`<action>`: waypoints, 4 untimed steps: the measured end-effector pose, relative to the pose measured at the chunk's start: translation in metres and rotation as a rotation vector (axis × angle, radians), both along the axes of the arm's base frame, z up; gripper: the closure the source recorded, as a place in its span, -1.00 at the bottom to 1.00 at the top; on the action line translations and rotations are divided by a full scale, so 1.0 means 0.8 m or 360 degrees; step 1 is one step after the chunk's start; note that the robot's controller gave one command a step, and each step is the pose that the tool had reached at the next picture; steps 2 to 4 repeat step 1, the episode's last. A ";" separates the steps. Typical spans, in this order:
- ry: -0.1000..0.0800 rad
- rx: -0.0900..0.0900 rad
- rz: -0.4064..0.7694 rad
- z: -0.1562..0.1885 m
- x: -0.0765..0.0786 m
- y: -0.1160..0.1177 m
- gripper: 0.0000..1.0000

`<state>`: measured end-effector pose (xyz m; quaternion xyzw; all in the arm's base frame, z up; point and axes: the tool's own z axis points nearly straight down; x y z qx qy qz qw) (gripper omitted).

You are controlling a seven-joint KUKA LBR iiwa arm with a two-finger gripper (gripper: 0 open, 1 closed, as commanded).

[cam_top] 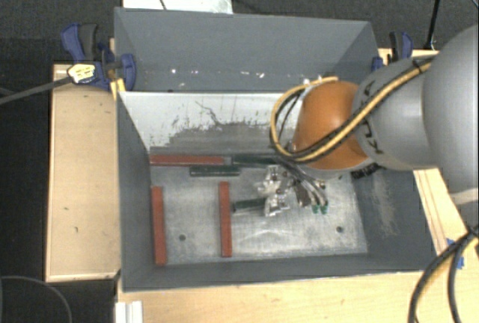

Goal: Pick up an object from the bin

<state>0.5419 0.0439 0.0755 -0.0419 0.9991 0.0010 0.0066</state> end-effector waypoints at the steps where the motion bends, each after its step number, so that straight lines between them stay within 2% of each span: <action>1: 0.0008 -0.0002 -0.0004 0.244 -0.006 0.020 1.00; 4: 0.0008 -0.0002 -0.0004 0.244 -0.006 0.020 1.00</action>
Offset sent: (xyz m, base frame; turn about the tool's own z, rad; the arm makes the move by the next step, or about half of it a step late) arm 0.0000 0.0000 0.0000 0.0000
